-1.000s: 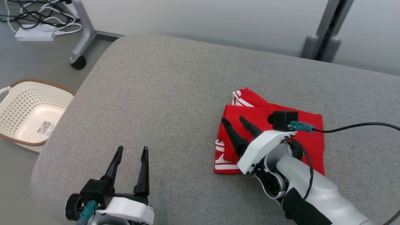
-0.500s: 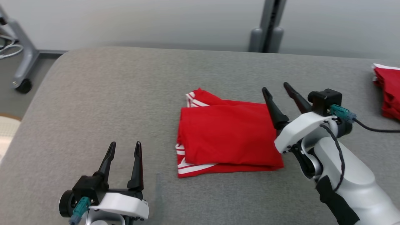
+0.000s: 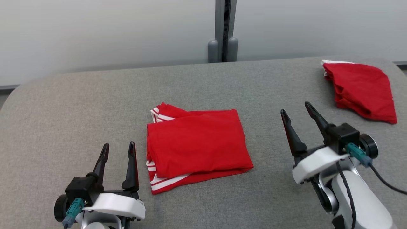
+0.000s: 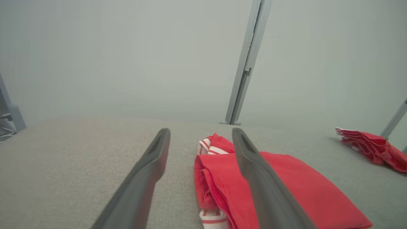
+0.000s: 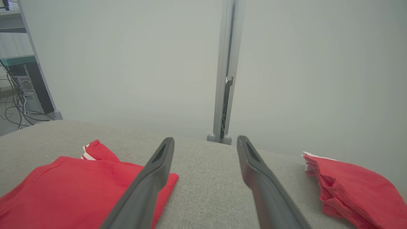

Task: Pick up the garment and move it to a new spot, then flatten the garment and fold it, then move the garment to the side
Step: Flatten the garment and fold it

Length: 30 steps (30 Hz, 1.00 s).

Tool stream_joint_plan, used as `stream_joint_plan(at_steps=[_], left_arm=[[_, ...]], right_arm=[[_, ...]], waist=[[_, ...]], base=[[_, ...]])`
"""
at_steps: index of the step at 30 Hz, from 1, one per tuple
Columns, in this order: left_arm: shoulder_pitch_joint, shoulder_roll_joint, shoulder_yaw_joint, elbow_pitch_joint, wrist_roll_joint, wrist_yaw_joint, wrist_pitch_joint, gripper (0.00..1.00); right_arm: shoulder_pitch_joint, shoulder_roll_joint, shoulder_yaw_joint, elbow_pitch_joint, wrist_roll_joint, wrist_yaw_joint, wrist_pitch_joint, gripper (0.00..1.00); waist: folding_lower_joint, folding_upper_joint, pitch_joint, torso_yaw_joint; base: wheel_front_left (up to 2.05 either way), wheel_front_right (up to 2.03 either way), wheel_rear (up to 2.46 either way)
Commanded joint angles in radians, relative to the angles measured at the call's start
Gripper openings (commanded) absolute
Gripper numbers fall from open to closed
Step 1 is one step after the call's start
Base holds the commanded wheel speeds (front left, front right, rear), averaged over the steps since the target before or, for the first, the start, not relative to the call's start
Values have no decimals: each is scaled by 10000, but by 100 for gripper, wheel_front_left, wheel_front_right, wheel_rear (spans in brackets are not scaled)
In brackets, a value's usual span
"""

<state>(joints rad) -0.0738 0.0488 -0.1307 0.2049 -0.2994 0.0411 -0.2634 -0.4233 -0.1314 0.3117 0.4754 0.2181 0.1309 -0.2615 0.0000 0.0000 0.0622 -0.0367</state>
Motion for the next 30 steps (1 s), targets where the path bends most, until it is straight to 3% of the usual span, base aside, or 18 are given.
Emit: stream_joint_plan(at_steps=[1,15,30], left_arm=[[-77,39,30,2,-48,3,-9,100],[722,42,-16,115,284,-272,-8,100],[1148,39,52,71,426,-258,-8,100]], right_arm=[[331,-45,-172,-247,-196,-2,-51,100],[3146,327,-1088,-2141,-765,-1,-50,100],[3971,491,-1229,-2727,-832,-2,-52,100]], waist=[[0,0,-156,-97],[0,0,-1019,213],[0,0,-1255,407]], base=[[0,0,0],[0,0,0],[0,0,0]])
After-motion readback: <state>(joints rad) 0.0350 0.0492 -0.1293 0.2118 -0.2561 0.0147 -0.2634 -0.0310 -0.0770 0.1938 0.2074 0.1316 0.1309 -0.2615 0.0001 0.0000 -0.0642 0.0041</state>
